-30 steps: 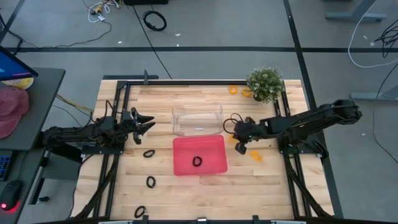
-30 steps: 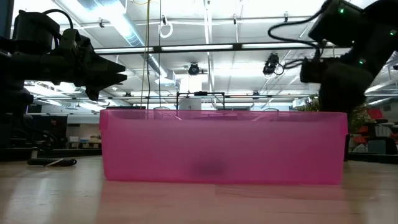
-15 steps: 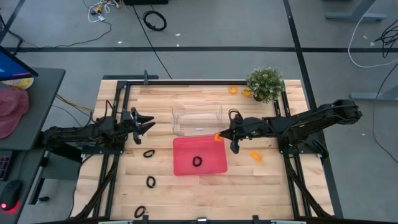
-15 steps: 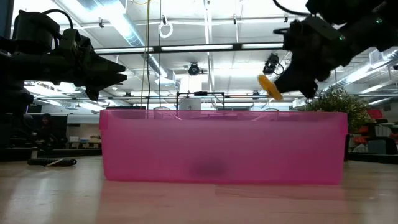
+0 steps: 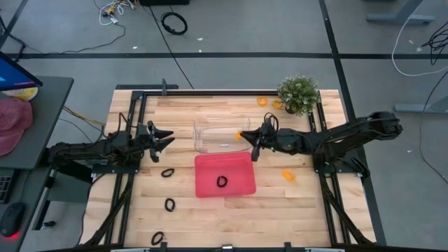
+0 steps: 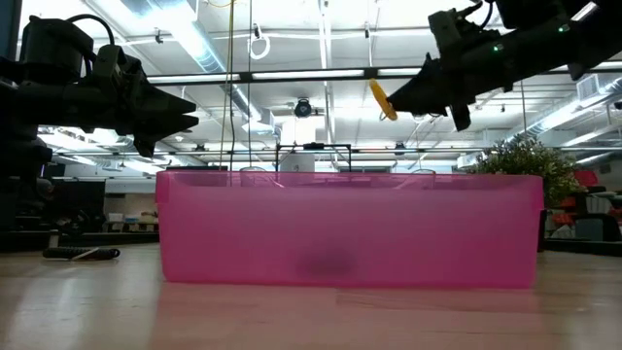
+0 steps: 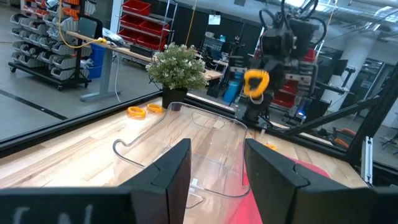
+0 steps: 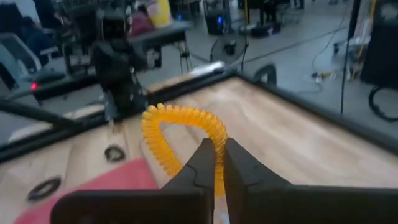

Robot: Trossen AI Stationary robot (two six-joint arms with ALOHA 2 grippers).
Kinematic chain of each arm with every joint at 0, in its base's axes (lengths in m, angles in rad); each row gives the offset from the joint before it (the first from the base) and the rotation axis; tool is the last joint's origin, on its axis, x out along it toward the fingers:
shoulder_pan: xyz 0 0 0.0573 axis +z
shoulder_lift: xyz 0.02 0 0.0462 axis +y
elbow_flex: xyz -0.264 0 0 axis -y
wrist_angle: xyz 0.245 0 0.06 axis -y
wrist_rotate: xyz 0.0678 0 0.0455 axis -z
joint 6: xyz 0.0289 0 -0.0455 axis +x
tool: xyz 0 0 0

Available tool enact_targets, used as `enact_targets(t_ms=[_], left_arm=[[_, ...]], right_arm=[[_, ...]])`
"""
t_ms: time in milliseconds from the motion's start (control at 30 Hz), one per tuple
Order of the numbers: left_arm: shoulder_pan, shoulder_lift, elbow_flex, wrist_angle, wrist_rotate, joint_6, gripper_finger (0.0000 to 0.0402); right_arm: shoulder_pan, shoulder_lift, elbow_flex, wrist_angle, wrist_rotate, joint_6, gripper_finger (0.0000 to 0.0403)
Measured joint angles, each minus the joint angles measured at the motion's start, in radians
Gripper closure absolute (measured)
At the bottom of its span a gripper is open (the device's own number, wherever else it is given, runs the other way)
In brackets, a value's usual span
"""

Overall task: Sort spring keychains
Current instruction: Put the yellow spring keychain into the transparent bin

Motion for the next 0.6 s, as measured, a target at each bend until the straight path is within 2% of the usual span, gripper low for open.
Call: enact_targets(t_ms=[133,600], left_arm=[[0.0,0.0,0.0,0.0,0.0,0.0,0.0248],[0.0,0.0,0.0,0.0,0.0,0.0,0.0248]], right_arm=[[-0.023,0.001,0.0,0.038,0.002,-0.024,0.0393],[-0.024,0.001,0.0,0.002,-0.001,-0.046,0.0382]])
